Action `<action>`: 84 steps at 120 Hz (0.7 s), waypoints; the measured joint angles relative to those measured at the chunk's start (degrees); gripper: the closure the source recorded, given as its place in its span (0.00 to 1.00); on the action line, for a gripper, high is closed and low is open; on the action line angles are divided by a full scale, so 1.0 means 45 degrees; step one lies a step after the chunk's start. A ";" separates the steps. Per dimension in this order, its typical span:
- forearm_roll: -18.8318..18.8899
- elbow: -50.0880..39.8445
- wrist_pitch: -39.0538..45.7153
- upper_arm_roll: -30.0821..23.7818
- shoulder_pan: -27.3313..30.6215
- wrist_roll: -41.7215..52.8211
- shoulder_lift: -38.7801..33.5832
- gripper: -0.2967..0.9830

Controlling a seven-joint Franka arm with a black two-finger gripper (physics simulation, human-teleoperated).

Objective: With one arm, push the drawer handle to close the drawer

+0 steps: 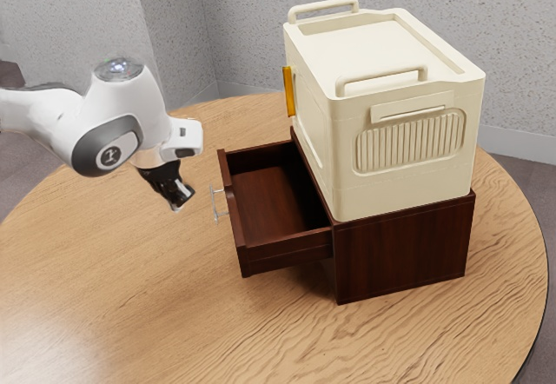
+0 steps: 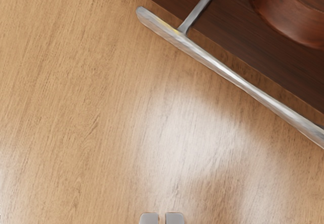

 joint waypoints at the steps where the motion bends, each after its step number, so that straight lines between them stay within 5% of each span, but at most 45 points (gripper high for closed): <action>1: 0.0018 -0.0023 0.0068 0.0001 0.0002 0.0097 0.0028 0.84; 84: -0.0546 0.0437 0.3017 -0.0427 0.0311 0.5732 0.2244 0.85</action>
